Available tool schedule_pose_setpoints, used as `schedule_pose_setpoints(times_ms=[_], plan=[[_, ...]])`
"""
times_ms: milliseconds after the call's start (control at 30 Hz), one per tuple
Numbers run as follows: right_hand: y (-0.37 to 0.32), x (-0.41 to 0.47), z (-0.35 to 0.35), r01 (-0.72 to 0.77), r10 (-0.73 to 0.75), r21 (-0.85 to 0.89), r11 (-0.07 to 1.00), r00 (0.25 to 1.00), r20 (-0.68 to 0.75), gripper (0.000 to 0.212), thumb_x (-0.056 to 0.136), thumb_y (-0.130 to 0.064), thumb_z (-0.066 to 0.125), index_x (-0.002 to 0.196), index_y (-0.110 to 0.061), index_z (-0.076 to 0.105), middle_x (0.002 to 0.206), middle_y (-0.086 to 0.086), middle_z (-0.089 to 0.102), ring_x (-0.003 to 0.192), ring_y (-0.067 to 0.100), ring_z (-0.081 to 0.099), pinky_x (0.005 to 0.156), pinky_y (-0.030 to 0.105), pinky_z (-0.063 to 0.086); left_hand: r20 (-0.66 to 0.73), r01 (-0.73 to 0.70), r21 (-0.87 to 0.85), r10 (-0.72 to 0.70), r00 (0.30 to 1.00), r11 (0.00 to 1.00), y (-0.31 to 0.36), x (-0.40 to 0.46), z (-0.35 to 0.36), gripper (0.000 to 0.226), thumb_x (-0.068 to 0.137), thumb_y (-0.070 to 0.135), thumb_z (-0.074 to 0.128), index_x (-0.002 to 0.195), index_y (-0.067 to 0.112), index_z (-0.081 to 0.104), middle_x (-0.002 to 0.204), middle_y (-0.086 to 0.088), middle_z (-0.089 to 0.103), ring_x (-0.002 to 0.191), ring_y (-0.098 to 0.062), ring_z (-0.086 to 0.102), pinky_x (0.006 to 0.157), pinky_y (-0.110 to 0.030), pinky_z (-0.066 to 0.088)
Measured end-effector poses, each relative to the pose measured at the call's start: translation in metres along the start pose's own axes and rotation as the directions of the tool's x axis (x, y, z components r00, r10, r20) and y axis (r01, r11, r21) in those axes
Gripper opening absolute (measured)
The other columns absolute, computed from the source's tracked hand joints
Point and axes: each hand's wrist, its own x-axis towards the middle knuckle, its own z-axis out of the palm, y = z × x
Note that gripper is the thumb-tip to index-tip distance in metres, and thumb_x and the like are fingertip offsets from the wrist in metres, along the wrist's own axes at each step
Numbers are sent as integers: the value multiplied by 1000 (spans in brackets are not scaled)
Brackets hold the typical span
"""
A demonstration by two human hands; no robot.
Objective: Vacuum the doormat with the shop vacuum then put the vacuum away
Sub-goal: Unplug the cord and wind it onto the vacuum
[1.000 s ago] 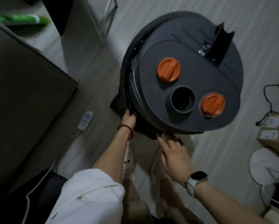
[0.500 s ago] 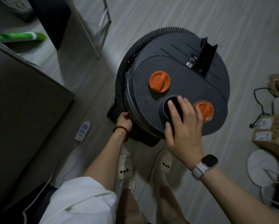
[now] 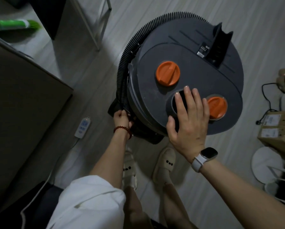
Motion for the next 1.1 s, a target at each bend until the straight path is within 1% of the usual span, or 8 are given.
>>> schedule_pose_setpoints(times_ms=[200,333,433,633,733,933,1000,1100], plan=[[1,-3,1,1,-1,-14,1000,1000,0,57,81,-23,50,135,-8,37,141,16,37,133,32,30,113,44,17,26,-46,290,40,999,956,-19,1,1,17,92,2,42,98,11,55,104,-16,61,94,-31,59,83,-41,54],[0,-3,0,0,0,-10,1000,1000,8,58,81,-23,50,135,-9,35,142,13,31,134,31,28,113,44,16,35,-40,173,34,999,984,-24,-3,-1,27,89,-4,48,73,17,55,78,-6,59,83,-24,57,80,-37,53],[1,-2,0,-1,1,-5,1000,1000,8,58,81,-23,50,135,-10,35,142,13,30,134,31,28,113,44,16,40,-37,47,35,999,998,-23,-2,1,32,89,-9,42,76,17,56,79,-4,58,82,-22,57,82,-34,51],[1,-4,2,3,-3,-7,1000,1000,-2,57,82,-23,50,135,-9,36,141,14,33,133,32,30,113,44,17,-94,-29,2,29,995,1000,-17,-13,6,17,90,1,50,95,14,40,77,-3,50,59,-10,48,51,-19,42],[1,-4,1,4,-4,-8,1000,1000,0,57,81,-23,51,135,-9,37,140,16,38,133,32,30,112,44,18,-57,-89,173,100,993,981,-15,-12,-4,24,90,4,53,73,17,42,66,0,46,50,-9,46,38,-14,38],[1,-4,0,5,-5,-6,1000,1000,16,59,80,-22,52,135,-10,36,141,14,31,134,32,29,113,44,17,-62,-166,629,262,963,760,0,-10,-3,32,95,7,40,64,10,46,91,-17,60,89,-30,55,71,-29,39],[1,-4,0,3,-3,-2,1000,1000,18,58,80,-23,52,135,-10,35,142,13,30,134,32,28,113,44,17,-120,-108,557,208,971,824,3,-12,4,31,95,3,35,67,9,46,89,-15,59,91,-28,56,73,-30,43],[1,-3,0,1,-1,7,1000,1000,23,58,81,-23,51,135,-11,34,142,12,29,134,31,27,113,44,16,-60,50,132,-42,997,990,3,-18,-1,31,95,-1,37,68,14,41,68,-2,50,54,-10,61,49,-18,48]])
